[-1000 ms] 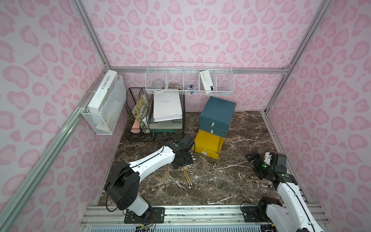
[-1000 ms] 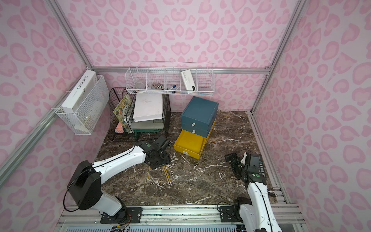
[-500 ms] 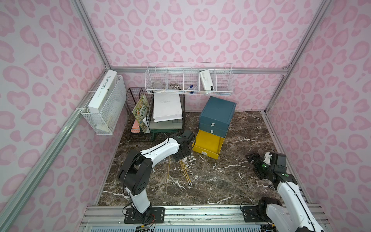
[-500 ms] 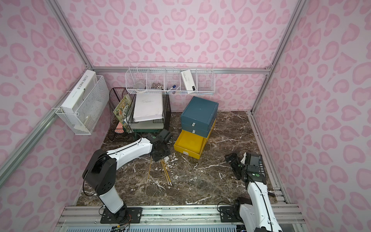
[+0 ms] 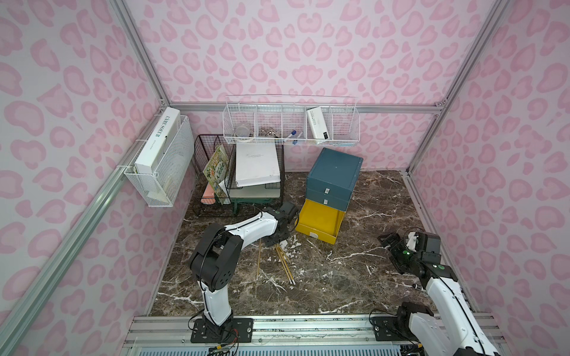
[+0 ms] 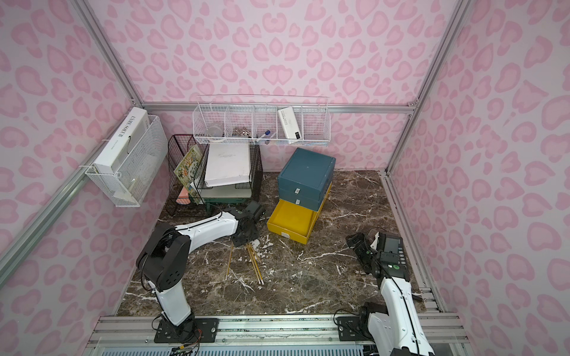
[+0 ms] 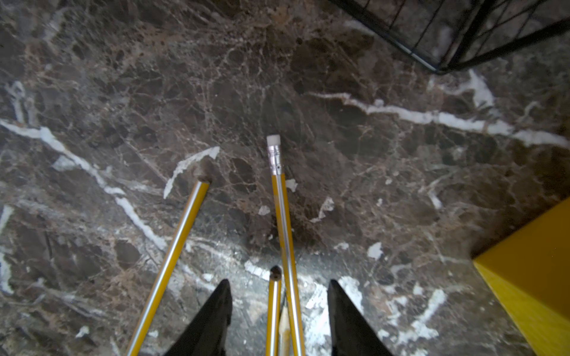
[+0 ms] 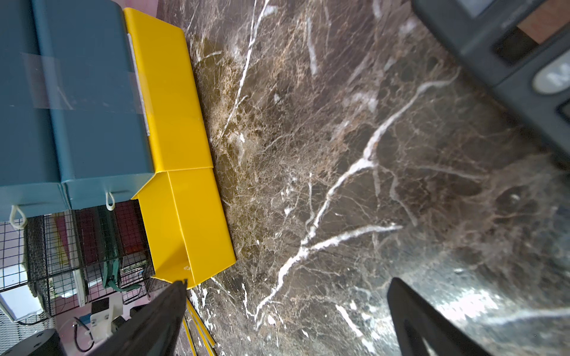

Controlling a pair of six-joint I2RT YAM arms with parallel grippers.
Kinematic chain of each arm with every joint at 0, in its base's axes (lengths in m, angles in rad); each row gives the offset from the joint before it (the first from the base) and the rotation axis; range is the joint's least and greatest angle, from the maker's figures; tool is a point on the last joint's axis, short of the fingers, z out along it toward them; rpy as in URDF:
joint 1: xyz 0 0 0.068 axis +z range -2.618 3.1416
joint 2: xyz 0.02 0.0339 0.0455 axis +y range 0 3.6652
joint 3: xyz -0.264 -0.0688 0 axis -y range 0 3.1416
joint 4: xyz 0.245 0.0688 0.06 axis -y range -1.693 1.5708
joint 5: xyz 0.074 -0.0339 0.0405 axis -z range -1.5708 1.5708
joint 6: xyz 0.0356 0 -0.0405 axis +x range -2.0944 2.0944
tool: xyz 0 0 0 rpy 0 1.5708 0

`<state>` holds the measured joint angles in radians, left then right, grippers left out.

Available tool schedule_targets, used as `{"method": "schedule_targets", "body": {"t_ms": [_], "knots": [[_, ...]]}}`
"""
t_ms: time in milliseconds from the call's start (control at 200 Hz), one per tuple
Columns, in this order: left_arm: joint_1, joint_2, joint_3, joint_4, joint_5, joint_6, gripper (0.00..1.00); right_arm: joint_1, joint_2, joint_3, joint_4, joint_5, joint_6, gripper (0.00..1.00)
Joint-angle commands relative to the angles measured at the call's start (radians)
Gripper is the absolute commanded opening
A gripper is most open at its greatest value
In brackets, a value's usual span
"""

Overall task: Please place the pencils in the drawer according to their color
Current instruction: Pick up the pencil from the center of the board.

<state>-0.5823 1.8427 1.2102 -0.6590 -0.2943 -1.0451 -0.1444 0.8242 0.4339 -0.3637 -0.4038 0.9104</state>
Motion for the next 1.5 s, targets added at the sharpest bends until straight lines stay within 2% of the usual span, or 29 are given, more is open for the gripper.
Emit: {"method": "schedule_targets", "body": {"t_ms": [0, 255, 460, 845, 1155, 1495], "knots": [[0.002, 0.011, -0.011, 0.069, -0.030, 0.031, 0.49, 0.000, -0.003, 0.011, -0.014, 0.008, -0.018, 1.00], [0.005, 0.052, -0.022, 0.121, -0.040, 0.039, 0.35, 0.000, -0.007, 0.023, -0.036, 0.016, -0.031, 1.00], [0.005, 0.065, -0.057, 0.144, -0.032, 0.029, 0.29, 0.000, -0.006, 0.028, -0.041, 0.017, -0.032, 1.00], [0.006, 0.076, -0.070, 0.167, -0.007, 0.034, 0.00, 0.000, -0.003, 0.031, -0.043, 0.020, -0.036, 1.00], [0.004, 0.053, -0.038, 0.174, 0.029, 0.063, 0.00, 0.000, -0.003, 0.032, -0.044, 0.022, -0.037, 1.00], [-0.019, -0.121, -0.053, 0.147, 0.111, 0.056, 0.00, 0.000, 0.000, 0.025, -0.032, 0.020, -0.033, 1.00]]}}
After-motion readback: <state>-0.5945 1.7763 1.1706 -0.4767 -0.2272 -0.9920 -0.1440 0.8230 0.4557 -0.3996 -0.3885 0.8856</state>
